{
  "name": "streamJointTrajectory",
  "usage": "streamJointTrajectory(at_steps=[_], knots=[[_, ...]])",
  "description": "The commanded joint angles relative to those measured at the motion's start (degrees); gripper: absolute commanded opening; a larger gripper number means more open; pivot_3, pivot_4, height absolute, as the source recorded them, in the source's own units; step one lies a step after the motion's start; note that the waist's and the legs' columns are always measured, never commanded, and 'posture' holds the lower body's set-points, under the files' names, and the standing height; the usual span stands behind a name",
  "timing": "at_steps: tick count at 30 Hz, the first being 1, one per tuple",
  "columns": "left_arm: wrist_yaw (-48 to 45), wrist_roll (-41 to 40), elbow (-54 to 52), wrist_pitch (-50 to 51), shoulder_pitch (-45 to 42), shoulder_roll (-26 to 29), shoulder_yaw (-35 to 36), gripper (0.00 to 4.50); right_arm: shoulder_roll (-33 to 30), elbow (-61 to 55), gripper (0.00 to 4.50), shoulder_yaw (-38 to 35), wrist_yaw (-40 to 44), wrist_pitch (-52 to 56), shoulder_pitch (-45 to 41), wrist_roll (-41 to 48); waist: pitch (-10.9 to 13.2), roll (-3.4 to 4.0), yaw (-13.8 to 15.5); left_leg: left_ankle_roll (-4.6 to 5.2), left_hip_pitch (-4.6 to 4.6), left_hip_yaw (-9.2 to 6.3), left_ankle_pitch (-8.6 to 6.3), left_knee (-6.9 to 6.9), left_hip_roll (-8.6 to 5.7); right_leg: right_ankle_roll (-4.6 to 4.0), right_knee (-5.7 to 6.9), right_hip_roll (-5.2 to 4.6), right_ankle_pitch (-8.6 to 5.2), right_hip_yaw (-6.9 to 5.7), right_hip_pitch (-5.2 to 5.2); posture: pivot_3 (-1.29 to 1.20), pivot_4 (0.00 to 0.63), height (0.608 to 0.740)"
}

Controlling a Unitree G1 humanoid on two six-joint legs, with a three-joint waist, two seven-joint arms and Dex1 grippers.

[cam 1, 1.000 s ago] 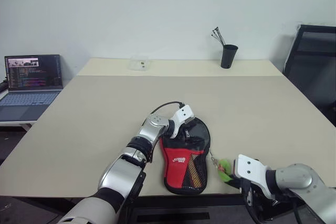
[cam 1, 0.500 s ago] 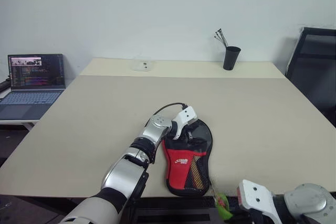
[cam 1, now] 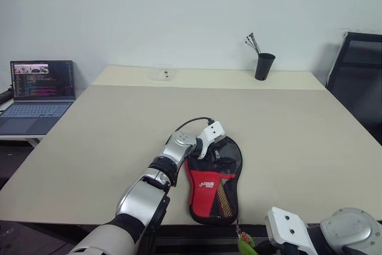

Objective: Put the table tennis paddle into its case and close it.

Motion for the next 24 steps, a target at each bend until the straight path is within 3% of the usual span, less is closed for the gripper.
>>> streamJointTrajectory(at_steps=[1, 3, 7, 14, 20, 24], knots=[[1.54, 3.35, 3.38, 1.72, 2.34, 0.05, -2.21, 4.50, 0.50, -2.23, 1.92, -2.27, -1.60, 1.79, -3.04, 4.88, 0.00, 0.00, -0.01, 0.00, 0.00, -0.02, 0.00, 0.00, 0.00, 0.00, 0.01, 0.00, 0.00, 0.00, -0.01, 0.00, 0.150, 0.740], [1.61, 3.28, 3.31, 1.76, 2.38, -0.03, -2.17, 4.50, 1.54, -0.59, 2.59, -3.88, -2.69, 3.59, -5.95, 8.51, 0.00, 0.00, -0.02, 0.00, 0.01, -0.10, 0.00, 0.01, 0.00, 0.00, 0.01, 0.00, 0.00, -0.03, -0.03, 0.00, 0.150, 0.740], [1.89, 2.59, 2.87, 1.97, 2.62, -0.34, -1.61, 4.50, 4.50, 8.02, 2.59, -7.47, -5.41, 6.88, -14.97, 14.15, 0.01, 0.01, -0.10, 0.00, 0.03, -0.21, 0.00, 0.02, 0.01, 0.00, 0.00, -0.02, 0.00, -0.04, 0.00, 0.00, 0.150, 0.740], [1.20, -1.69, -3.45, 2.42, 3.74, 1.18, 2.60, 4.50, 9.23, 28.21, 2.59, -6.27, -9.95, -3.10, -26.07, 2.77, 0.03, 0.05, -0.18, 0.04, -0.21, -0.08, 0.00, -0.06, -0.01, 0.35, -0.01, -0.25, 0.20, 0.00, -0.07, 0.00, 0.150, 0.740], [-1.57, -8.22, -22.05, 8.80, 9.83, 9.38, 8.66, 4.50, 15.81, 46.04, 2.59, -1.78, -9.36, -19.23, -30.35, -8.91, 0.22, 0.20, -1.25, 0.06, -0.92, 0.37, 0.00, -0.01, 0.07, 0.39, 0.29, 0.48, 0.23, 0.25, -1.00, 0.00, 0.150, 0.740], [0.64, -12.22, -37.45, 13.91, 18.08, 16.19, 13.94, 4.50, 22.63, 60.63, 2.59, -0.38, -11.13, -29.57, -36.09, -15.27, 0.59, 0.34, -2.15, 0.07, -0.85, 0.72, 0.02, -0.03, 0.25, 0.29, 1.06, 0.69, 0.16, 0.75, -1.54, 0.00, 0.150, 0.740]])
